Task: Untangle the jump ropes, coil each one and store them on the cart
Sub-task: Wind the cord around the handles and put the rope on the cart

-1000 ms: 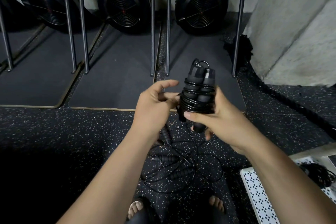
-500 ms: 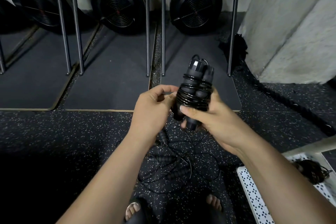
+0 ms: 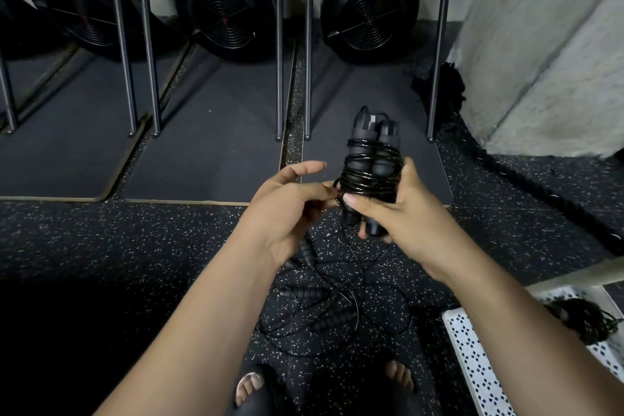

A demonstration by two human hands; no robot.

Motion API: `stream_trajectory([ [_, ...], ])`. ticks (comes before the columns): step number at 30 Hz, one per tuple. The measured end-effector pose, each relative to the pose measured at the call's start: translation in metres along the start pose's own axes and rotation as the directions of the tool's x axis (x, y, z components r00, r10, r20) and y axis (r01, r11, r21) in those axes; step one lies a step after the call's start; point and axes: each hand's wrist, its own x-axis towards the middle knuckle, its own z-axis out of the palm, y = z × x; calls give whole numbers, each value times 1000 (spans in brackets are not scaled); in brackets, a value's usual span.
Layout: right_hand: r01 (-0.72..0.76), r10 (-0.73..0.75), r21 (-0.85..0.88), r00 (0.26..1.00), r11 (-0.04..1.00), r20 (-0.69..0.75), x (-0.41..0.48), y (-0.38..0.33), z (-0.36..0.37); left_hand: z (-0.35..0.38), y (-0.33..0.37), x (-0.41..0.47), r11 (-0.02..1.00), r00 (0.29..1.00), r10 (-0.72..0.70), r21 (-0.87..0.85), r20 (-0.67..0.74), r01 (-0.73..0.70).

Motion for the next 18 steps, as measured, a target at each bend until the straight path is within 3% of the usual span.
stream_trajectory([
  [2, 77, -96, -171, 990, 982, -103, -1, -1, 6, 2, 2, 2, 997, 998, -53, -64, -42, 50],
  [5, 110, -148, -208, 973, 972, -176, -1, -2, 10, 4, 2, 3, 996, 996, -67, -54, -66, 64],
  [8, 41, -44, -68, 998, 997, -53, 1, -1, 5, 2, 3, 0, 998, 996, -49, -51, -74, 45],
  [11, -86, 59, 202, 989, 976, 139, 1, -1, 0, 2, 3, -3, 992, 998, 25, -124, -58, -32],
  [14, -108, 51, 346, 984, 932, 171, 1, -4, -3, 5, 1, -6, 987, 994, 106, -119, 0, -105],
  [16, -106, 45, 410, 987, 906, 157, 0, -6, -4, 8, -1, -8, 990, 990, 132, -48, 42, -130],
  [18, -117, 48, 432, 985, 894, 168, 0, -6, -6, 12, -4, -8, 976, 985, 154, 143, 80, -165],
])
